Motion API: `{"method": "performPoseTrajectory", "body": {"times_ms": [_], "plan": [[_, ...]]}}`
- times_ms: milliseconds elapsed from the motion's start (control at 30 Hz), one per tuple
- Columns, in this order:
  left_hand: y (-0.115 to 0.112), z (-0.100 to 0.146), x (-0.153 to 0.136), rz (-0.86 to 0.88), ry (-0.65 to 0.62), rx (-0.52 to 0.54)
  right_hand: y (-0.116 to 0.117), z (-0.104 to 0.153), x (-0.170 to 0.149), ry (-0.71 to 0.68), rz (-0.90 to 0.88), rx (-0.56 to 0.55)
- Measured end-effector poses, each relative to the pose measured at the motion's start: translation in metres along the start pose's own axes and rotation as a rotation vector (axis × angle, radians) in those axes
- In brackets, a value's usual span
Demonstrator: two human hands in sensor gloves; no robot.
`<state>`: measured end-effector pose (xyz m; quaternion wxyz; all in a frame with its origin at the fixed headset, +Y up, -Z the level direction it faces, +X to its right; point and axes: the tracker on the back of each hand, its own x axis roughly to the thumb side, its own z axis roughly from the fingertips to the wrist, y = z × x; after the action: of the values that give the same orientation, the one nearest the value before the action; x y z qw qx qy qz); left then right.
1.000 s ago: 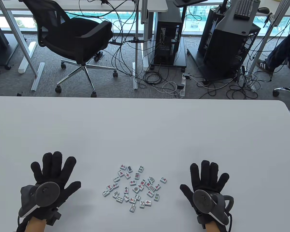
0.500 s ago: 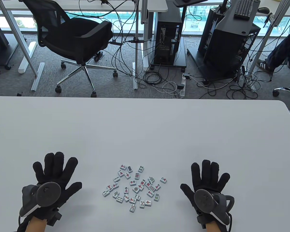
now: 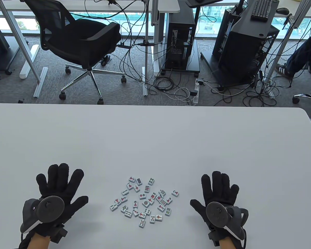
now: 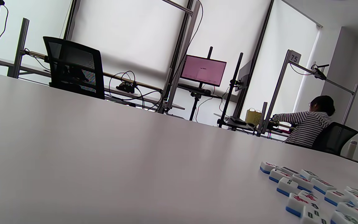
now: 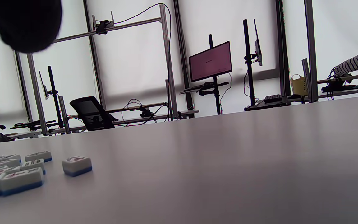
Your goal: Mahjong suit sorting
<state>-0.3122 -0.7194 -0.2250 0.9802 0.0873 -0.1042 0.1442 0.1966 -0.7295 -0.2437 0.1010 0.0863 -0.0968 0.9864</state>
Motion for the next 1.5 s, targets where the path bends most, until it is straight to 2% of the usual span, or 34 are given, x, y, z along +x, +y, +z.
{"method": "performPoseTrajectory", "body": {"times_ms": [200,367,533,767,1000,1233,1333,1400,1500], "plan": [[-0.001,0.0,0.003,0.004,-0.018,-0.006,-0.015,-0.028,0.036,-0.14,0.129,-0.002],[0.0,0.002,0.002,0.02,-0.018,-0.012,-0.015,-0.066,0.07,-0.176,0.103,0.058],[0.001,0.002,0.001,0.04,-0.022,0.003,0.014,-0.102,0.1,-0.181,0.177,0.15],[0.0,0.001,0.002,0.045,-0.028,-0.01,0.06,-0.136,0.137,-0.138,0.232,0.251],[-0.001,0.001,0.003,0.059,-0.022,-0.022,0.092,-0.151,0.158,-0.132,0.382,0.362],[-0.002,0.0,0.003,0.068,-0.018,-0.032,0.091,-0.161,0.153,-0.092,0.409,0.316],[-0.001,0.0,0.003,0.069,-0.019,-0.03,0.084,-0.161,0.151,-0.095,0.333,0.37],[-0.001,-0.001,0.003,0.076,-0.02,-0.028,0.083,-0.16,0.152,-0.085,0.347,0.456],[-0.002,-0.001,0.003,0.073,-0.019,-0.035,0.088,-0.16,0.153,-0.091,0.358,0.499]]}}
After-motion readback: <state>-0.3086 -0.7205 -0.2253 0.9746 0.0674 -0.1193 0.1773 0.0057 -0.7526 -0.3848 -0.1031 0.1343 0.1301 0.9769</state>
